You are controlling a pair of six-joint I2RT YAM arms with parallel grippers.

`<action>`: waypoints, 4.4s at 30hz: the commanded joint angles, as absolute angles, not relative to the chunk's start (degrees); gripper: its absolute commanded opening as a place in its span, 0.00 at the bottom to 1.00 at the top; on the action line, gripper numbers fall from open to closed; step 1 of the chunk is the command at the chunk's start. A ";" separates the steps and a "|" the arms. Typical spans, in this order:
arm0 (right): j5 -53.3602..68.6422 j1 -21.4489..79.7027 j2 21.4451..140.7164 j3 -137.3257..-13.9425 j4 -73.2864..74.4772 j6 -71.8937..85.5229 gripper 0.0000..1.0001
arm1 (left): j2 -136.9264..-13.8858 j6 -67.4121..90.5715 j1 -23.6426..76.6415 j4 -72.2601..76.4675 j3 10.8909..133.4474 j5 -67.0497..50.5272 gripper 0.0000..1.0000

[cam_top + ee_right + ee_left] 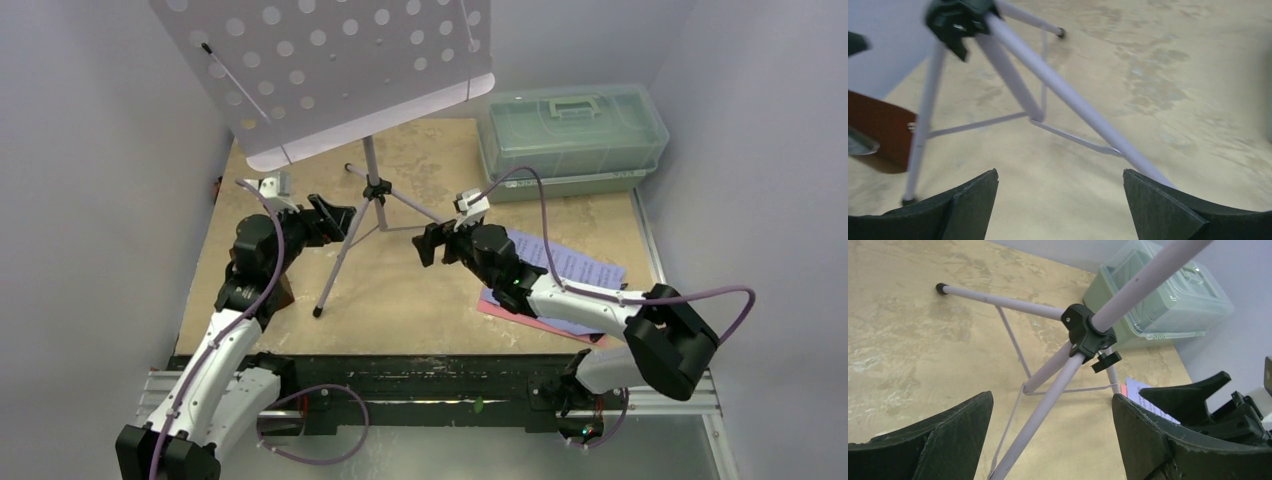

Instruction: Set up the instrument practice props

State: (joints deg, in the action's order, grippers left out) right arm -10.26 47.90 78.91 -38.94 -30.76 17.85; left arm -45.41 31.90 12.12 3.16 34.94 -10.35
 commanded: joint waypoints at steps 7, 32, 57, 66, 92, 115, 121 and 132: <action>-22.08 28.06 74.90 -35.63 1.58 42.39 0.99 | -42.46 30.67 11.95 -8.36 39.39 -7.90 0.90; 18.41 37.96 84.06 -32.21 -8.91 34.78 0.99 | -43.32 29.77 41.74 10.72 29.21 -16.28 0.89; -8.14 26.10 62.54 -32.58 26.79 44.16 0.98 | -78.00 29.94 56.25 5.04 38.69 -3.78 0.61; 12.25 26.06 63.02 -27.11 22.55 43.31 0.91 | -91.85 29.90 56.27 0.23 43.03 -3.08 0.36; 31.05 26.09 51.04 -23.58 9.86 56.62 0.93 | -93.50 31.64 56.29 2.76 40.53 -1.29 0.25; 28.39 26.10 46.14 -30.76 35.57 45.03 0.92 | -92.87 31.90 56.25 3.16 40.21 -0.53 0.25; 26.45 26.10 45.54 -29.34 30.92 46.58 0.92 | -92.07 32.34 56.30 3.65 39.61 -0.18 0.25; 19.99 26.01 50.79 -21.26 6.18 53.17 0.84 | -91.32 31.47 56.27 5.02 39.37 -0.18 0.24</action>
State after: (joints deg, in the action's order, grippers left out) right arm 24.49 25.93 50.37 -20.91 14.06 52.10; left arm -92.12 31.97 56.03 6.68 40.58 -1.65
